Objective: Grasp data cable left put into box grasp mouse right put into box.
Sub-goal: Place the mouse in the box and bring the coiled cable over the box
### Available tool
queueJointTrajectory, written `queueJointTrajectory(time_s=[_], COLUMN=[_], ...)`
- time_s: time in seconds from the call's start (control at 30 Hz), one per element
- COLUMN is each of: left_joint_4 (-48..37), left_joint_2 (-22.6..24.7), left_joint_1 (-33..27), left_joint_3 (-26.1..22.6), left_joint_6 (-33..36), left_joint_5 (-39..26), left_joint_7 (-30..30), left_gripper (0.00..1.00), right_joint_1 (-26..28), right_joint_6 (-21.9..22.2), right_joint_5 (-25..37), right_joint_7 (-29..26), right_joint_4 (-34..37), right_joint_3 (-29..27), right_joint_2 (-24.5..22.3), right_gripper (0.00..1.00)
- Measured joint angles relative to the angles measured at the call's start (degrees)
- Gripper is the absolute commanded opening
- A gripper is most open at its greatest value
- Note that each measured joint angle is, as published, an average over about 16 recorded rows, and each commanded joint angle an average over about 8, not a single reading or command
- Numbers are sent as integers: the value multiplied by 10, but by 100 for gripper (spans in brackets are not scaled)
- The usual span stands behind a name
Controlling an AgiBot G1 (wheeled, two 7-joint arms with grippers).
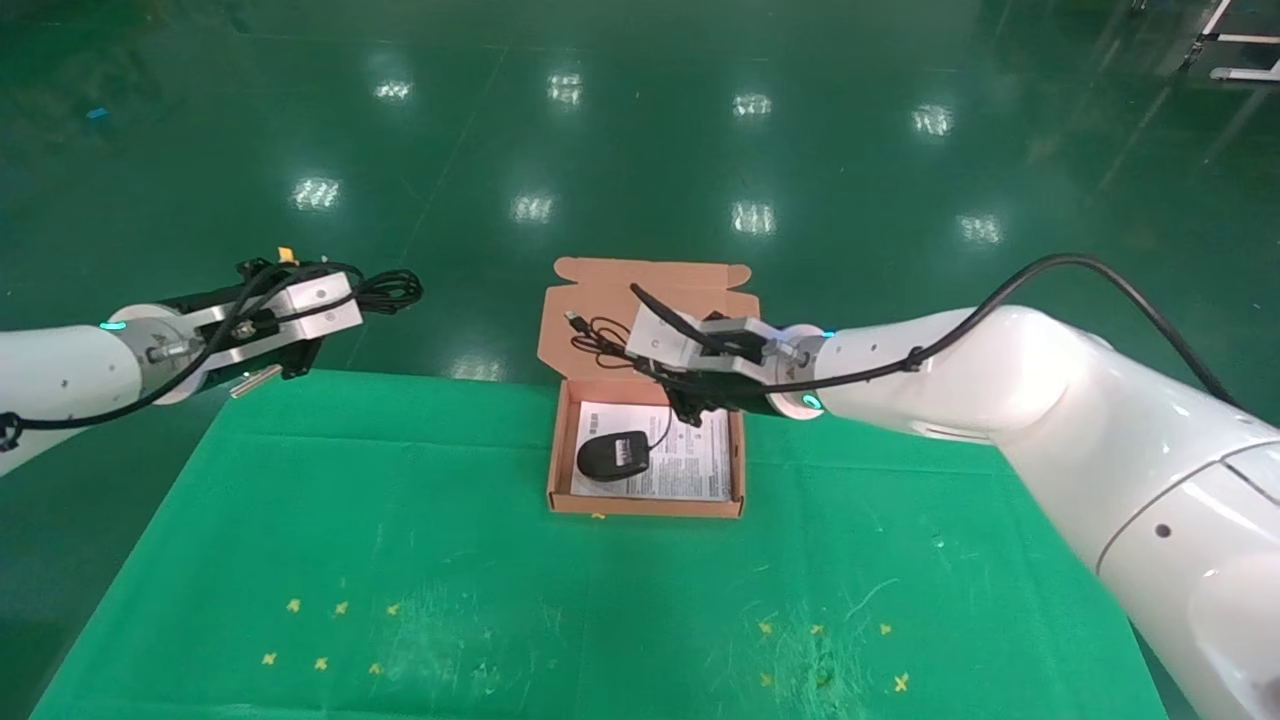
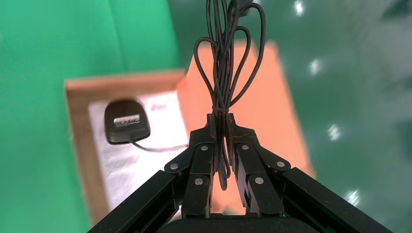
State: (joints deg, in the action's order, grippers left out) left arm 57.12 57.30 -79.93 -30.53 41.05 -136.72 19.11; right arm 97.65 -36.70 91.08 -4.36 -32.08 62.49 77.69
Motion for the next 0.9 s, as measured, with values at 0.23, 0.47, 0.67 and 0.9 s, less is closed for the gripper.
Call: queueJointTrajectory(time_s=[0.23,0.47,0.67,0.9], left_joint_4=[6,9,16,30], left_joint_2=[0,0,4,22], left_joint_1=[2,4,10,30], left_joint_3=[1,0,-3,-16], left_joint_6=[2,4,4,-2], left_joint_5=[-6,-8,2,37], left_joint_7=[7,9,3,-25], left_gripper=[0,0,0,0], right_joint_1=[-16,-21,-22,-17], right_joint_6=[10,11,12,23], right_joint_5=[-4,-4,-4,5], right_joint_7=[-38,-49,-52,-69], right_joint_4=[21,18,7,-10], right_joint_3=[23,39,46,50], right_joint_2=[3,1,-6,-28], right_gripper=[45,100,100,100])
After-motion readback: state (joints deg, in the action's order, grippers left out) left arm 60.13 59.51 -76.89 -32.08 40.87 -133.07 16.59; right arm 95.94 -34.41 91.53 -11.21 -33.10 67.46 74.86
